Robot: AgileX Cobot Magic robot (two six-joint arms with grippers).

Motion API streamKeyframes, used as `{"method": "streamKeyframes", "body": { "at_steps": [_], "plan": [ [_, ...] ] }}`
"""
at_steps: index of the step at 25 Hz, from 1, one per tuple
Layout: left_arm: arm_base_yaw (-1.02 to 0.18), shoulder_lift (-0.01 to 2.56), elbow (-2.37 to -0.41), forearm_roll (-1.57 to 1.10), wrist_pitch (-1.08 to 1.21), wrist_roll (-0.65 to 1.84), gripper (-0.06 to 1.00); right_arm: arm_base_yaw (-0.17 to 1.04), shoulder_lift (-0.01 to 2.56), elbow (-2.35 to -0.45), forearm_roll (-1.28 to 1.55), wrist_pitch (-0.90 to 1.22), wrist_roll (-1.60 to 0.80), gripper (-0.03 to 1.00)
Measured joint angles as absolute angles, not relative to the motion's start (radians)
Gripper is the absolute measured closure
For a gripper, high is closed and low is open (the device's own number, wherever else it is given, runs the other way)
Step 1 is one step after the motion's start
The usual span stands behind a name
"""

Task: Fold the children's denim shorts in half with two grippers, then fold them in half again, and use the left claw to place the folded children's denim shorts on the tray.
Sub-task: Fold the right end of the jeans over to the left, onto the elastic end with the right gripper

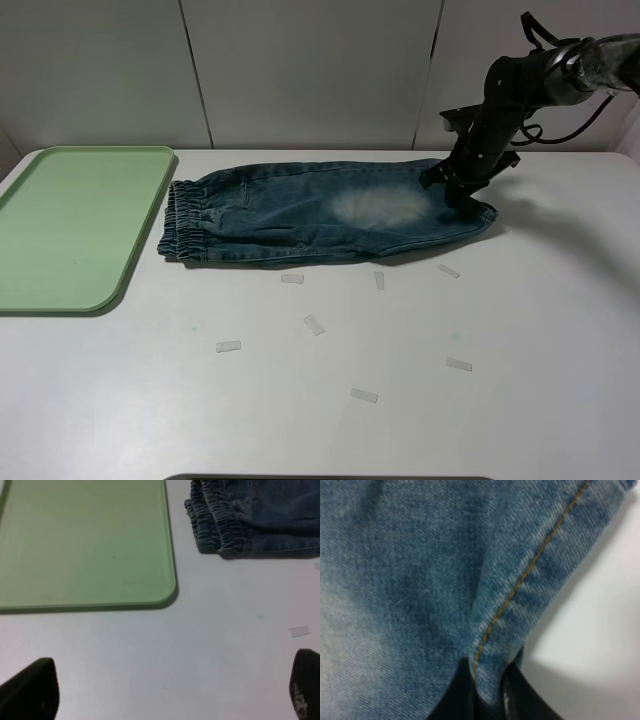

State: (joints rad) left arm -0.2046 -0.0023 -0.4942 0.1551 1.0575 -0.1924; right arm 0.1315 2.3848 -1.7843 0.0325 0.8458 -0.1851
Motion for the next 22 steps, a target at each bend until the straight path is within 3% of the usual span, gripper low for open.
{"method": "streamKeyframes", "body": {
  "at_steps": [22],
  "plan": [
    [-0.205, -0.002, -0.494, 0.155, 1.058, -0.192, 0.04, 0.131, 2.089, -1.78, -0.291, 1.101, -0.058, 0.95]
  ]
}}
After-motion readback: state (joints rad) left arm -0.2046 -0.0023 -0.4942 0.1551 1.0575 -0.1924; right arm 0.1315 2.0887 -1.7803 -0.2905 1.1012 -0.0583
